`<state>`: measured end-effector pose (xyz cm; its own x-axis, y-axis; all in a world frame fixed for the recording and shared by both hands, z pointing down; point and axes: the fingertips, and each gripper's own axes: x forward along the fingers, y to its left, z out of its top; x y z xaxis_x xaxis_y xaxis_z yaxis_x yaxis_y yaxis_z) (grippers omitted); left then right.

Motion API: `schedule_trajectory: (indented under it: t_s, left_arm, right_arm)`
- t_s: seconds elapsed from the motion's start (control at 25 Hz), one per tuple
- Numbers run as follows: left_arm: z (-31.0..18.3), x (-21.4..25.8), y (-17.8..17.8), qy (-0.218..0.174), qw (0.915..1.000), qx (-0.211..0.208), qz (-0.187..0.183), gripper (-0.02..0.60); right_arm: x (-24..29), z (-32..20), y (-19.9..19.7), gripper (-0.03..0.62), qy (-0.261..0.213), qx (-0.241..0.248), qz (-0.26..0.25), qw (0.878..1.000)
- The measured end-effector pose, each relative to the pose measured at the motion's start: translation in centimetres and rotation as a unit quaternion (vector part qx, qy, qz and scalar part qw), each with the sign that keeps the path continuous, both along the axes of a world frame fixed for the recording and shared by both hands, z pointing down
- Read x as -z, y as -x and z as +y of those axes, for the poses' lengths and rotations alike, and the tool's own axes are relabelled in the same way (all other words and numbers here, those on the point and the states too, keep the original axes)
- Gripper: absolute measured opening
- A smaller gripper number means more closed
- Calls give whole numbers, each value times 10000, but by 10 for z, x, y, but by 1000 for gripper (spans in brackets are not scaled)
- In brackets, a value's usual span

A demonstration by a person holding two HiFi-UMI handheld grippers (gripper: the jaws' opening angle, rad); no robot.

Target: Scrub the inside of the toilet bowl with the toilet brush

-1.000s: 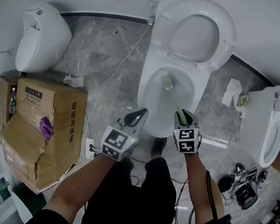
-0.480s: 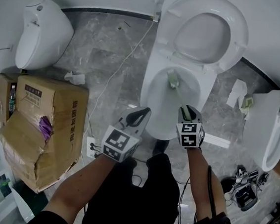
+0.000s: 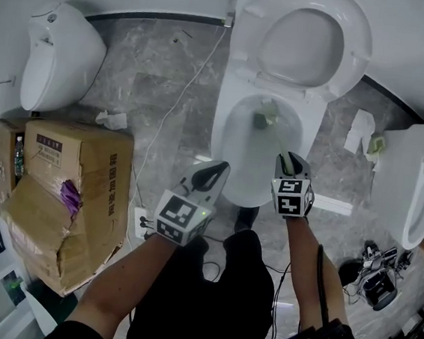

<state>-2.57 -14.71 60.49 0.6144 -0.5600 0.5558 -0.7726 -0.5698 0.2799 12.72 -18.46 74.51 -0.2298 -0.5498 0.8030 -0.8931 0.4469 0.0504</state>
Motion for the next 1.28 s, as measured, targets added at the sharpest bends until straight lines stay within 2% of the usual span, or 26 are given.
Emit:
schedule_trajectory:
  t_s: [0.28,0.84,1.28]
  left_arm:
    - [13,1,-9,73,9998,-159,69,8]
    - [40,1,-3,189,9997,-92,138,8]
    - [61,7,-10,213,9994,-147,227,8]
  right_arm:
    - [4,11,-20,106,-8,-265,131,9996]
    - [10,48,-46,106,39,-577,338,9978]
    - [18,89,-59,104,136,-479,411,9979]
